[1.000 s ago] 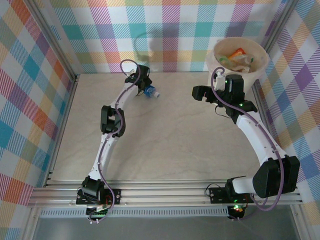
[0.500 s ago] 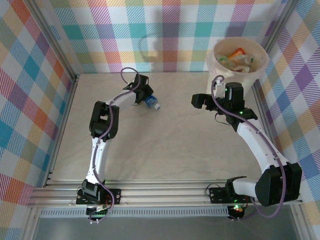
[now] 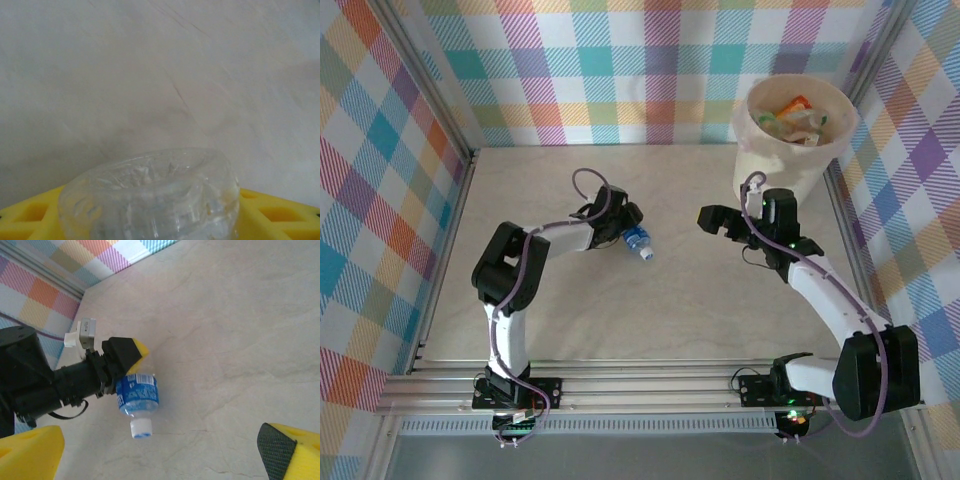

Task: Put the plastic bottles in the bin

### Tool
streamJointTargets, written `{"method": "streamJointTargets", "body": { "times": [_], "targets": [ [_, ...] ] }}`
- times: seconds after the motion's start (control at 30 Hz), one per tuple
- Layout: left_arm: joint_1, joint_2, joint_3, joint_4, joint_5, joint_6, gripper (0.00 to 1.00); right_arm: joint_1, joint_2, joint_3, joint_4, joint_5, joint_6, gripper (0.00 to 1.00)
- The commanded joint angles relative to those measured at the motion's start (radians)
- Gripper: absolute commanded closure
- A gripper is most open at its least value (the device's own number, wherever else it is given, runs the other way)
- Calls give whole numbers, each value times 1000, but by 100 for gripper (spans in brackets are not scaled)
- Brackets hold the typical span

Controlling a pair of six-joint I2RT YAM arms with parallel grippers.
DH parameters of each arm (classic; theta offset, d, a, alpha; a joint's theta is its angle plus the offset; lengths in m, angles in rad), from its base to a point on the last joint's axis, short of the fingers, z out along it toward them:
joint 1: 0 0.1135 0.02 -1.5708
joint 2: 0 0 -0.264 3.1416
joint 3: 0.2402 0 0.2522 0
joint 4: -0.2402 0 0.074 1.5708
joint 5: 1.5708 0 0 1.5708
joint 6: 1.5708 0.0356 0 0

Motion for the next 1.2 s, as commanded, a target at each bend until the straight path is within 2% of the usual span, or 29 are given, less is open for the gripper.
{"method": "streamJointTargets", "body": {
  "times": [0.0,0.23,0.33,0.5,0.63,0.8,1.03,1.17],
  "targets": [
    [-35,-105,-18,83,58,25,48,6,26,0,130,-138,53,0],
    [-77,-205,-53,180,178,20,48,19,99,-9,242,-365,34,0],
    [-89,-243,-81,254,194,-9,48,46,92,-22,248,-358,-14,0],
    [-107,-289,-83,286,224,10,47,73,105,-15,269,-432,-22,0],
    [-124,-303,-79,313,261,23,47,97,132,4,265,-441,-16,0],
    [-147,-317,-80,345,275,38,47,120,166,10,349,-499,41,0],
    [-153,-307,-82,399,310,29,47,134,204,17,444,-507,124,0],
    [-154,-300,-81,418,318,21,47,140,233,38,442,-499,149,6]
  ]
}}
